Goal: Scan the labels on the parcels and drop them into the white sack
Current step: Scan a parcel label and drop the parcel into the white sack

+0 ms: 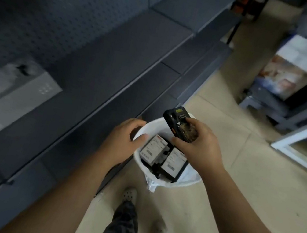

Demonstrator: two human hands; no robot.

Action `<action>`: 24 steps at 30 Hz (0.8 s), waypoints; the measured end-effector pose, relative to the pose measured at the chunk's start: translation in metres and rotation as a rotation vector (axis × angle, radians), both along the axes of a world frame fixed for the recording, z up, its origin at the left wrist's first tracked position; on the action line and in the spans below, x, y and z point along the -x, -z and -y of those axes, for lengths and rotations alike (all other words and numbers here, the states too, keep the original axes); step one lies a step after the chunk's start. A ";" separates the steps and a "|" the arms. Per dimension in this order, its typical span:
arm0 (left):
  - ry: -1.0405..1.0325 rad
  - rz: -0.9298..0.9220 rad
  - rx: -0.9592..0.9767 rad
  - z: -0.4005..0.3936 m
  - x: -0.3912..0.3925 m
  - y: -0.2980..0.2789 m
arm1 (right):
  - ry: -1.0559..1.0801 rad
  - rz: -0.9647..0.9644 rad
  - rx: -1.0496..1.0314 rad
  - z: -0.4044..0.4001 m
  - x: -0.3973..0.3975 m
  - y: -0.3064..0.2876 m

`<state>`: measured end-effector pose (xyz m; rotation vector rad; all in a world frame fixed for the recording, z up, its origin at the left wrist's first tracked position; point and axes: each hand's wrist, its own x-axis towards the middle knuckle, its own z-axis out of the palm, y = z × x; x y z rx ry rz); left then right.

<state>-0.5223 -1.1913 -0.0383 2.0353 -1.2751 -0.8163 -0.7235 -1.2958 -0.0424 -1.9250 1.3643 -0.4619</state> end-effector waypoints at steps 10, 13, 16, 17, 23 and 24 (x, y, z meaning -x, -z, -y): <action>-0.324 0.192 0.259 -0.170 0.000 -0.158 | -0.403 0.236 0.172 -0.102 -0.045 -0.145; -0.412 0.236 0.285 -0.236 0.002 -0.175 | -0.500 0.278 0.200 -0.150 -0.061 -0.167; -0.507 0.250 0.288 -0.310 0.007 -0.179 | -0.600 0.311 0.205 -0.209 -0.075 -0.178; -0.538 0.262 0.285 -0.336 0.009 -0.180 | -0.637 0.314 0.201 -0.231 -0.079 -0.180; -0.736 0.335 0.255 -0.520 0.025 -0.179 | -0.871 0.317 0.152 -0.390 -0.101 -0.183; -0.775 0.347 0.244 -0.554 0.029 -0.180 | -0.910 0.322 0.142 -0.419 -0.106 -0.184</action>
